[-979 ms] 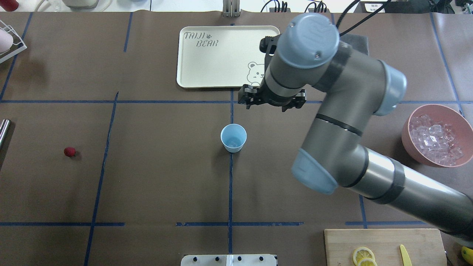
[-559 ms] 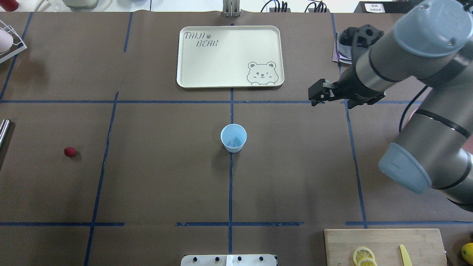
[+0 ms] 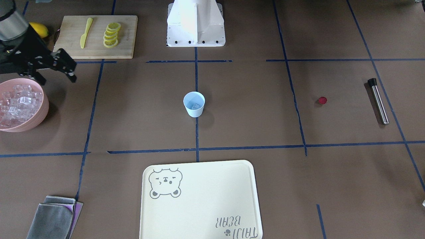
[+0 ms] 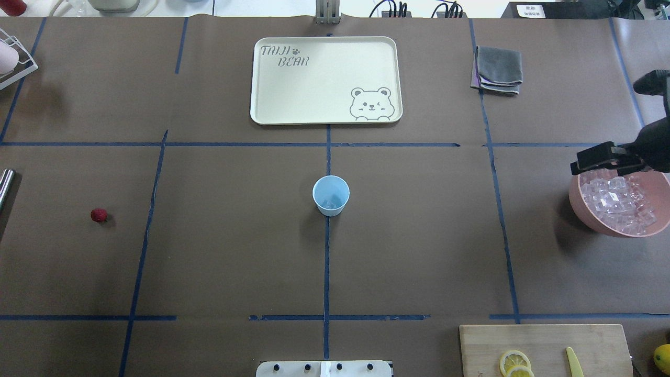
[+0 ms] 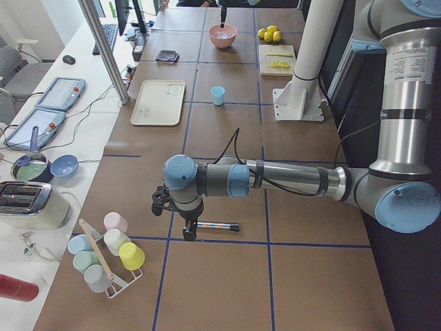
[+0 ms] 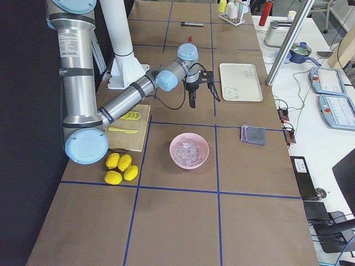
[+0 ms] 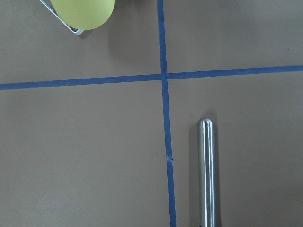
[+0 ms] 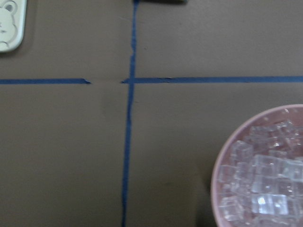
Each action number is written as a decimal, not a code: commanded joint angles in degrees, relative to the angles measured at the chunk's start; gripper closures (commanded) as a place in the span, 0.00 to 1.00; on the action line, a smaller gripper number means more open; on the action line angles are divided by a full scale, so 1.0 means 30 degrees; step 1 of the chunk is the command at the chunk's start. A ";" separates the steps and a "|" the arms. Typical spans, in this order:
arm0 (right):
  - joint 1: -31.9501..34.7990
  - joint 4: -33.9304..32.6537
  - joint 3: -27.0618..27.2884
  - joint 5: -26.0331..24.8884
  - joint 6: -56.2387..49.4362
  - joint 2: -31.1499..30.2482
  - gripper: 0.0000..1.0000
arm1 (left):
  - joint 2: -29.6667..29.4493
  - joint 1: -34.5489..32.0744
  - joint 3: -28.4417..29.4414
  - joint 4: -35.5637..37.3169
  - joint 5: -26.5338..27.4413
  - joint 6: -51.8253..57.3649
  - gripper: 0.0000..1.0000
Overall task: Mash ice and strawberries in cup
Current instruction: 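Move the right gripper back over the pink bowl of ice, then lower the right gripper into the bowl and grasp another ice cube, then carry the ice cube with the right gripper over the light-blue cup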
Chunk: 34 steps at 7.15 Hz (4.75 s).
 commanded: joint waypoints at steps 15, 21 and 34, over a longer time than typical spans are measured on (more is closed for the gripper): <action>-0.0932 0.3342 -0.4972 -0.0871 -0.0861 -0.0795 0.39 | 0.0058 0.0000 -0.0246 0.0024 0.0000 0.0000 0.00; -0.0786 0.3341 -0.4535 -0.0696 -0.0890 -0.0822 1.00 | 0.0058 0.0000 -0.0363 0.0025 0.0000 -0.0029 0.00; -1.0041 -0.8439 -1.0112 -0.6670 0.7779 2.0258 0.99 | 0.0117 0.0000 -0.0656 0.0083 0.0000 -0.0029 0.00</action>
